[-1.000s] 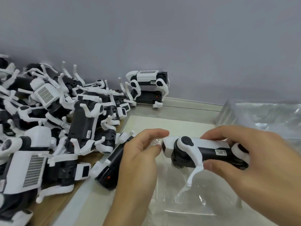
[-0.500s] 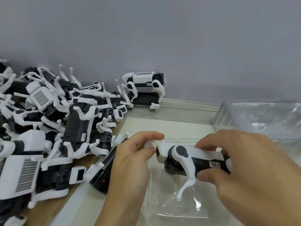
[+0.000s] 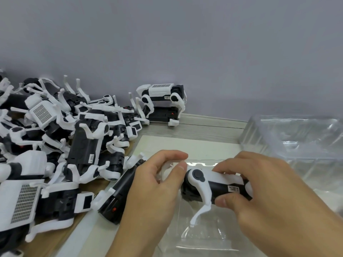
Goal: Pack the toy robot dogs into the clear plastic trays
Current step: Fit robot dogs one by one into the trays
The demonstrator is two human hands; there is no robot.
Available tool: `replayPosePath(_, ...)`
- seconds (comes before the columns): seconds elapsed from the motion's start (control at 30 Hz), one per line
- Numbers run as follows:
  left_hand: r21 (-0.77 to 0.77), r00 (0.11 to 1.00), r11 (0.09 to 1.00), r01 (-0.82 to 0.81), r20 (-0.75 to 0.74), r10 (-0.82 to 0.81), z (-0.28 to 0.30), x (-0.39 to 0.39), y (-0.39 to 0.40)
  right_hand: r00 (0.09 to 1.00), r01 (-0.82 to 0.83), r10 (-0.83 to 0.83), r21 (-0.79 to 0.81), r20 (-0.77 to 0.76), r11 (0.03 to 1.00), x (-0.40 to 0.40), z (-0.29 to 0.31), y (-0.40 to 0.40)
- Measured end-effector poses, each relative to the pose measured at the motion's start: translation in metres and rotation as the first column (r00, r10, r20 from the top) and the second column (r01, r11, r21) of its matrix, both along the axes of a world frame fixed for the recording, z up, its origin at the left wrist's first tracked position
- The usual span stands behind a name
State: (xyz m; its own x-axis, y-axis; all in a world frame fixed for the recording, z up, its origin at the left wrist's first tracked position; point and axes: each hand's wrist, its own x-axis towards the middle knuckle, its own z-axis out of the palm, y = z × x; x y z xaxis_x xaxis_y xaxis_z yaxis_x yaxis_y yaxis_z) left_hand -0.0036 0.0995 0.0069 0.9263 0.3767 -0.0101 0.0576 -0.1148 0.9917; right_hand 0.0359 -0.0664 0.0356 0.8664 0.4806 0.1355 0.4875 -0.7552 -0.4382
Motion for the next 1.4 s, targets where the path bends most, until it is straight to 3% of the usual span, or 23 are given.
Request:
replayPosePath(0.23, 0.169, 0.998, 0.985, -0.039, -0.047, 0.047, -0.005, 0.001, 0.000, 0.998, -0.014, 0.019, -0.087, 0.060, 0.996, 0.002, -0.008, -0.001)
replayPosePath(0.5, 0.168, 0.999, 0.985, -0.032, -0.022, 0.036, -0.006, 0.001, 0.002, 1.000, 0.008, -0.006, -0.049, 0.030, 0.999, 0.005, -0.010, 0.000)
replayPosePath(0.77, 0.281, 0.998, 0.960, -0.008, -0.059, 0.026, -0.005, 0.001, 0.000, 0.995, 0.042, -0.047, 0.050, 0.093, 0.998, 0.004, -0.016, 0.006)
replayPosePath(0.97, 0.410, 0.997, 0.912, 0.017, 0.063, -0.046, 0.003, -0.001, -0.006, 0.999, 0.045, -0.047, 0.079, 0.017, 0.996, 0.000, 0.000, 0.008)
replayPosePath(1.17, 0.517, 0.984, 0.837, 0.178, -0.118, -0.137, 0.004, -0.003, -0.009, 0.999, 0.009, -0.005, 0.082, -0.044, 0.997, 0.004, 0.003, 0.008)
replayPosePath(1.4, 0.581, 0.972, 0.779, 0.234, -0.114, -0.208, 0.005, -0.003, -0.007, 0.998, 0.005, -0.005, 0.007, -0.069, 1.000, 0.003, 0.006, 0.001)
